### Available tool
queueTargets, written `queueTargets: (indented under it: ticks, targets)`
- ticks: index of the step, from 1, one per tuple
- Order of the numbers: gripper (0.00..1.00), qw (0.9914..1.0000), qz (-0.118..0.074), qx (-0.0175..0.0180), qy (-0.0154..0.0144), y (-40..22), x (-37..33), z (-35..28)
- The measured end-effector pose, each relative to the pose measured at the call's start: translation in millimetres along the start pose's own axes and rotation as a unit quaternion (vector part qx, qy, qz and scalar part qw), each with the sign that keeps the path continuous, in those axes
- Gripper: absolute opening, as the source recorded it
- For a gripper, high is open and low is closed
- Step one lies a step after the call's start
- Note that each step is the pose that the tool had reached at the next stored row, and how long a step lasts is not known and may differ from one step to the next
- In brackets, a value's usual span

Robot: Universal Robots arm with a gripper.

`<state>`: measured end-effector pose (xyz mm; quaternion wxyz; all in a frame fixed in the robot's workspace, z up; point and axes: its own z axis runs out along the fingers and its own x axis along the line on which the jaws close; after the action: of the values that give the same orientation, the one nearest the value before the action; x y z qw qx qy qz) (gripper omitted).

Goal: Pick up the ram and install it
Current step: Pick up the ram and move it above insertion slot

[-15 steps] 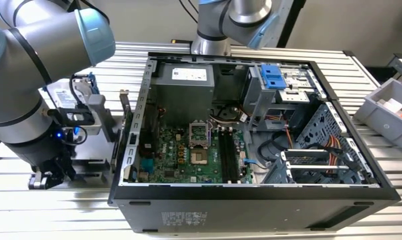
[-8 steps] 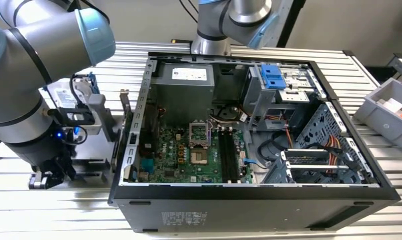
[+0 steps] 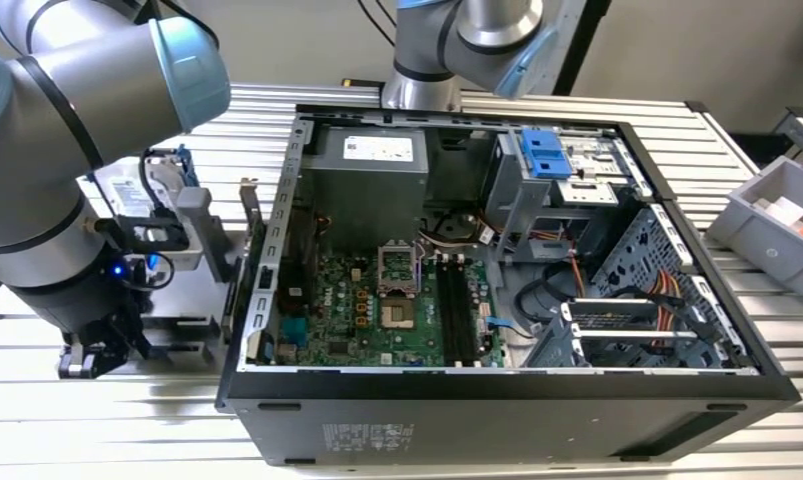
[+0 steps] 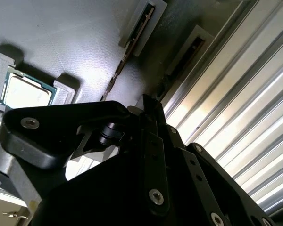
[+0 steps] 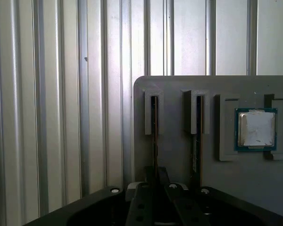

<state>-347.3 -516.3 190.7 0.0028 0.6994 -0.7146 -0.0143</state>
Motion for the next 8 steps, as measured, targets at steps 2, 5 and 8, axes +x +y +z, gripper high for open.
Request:
queueTargets:
  ticks: [2,5,8]
  targets:
    - [0.00,1.00000,0.000,0.0000,0.0000,0.0,0.0,0.0]
    - [0.00,1.00000,0.000,0.0000,0.0000,0.0,0.1,0.0]
    - [0.00,1.00000,0.000,0.0000,0.0000,0.0,0.1,0.1]
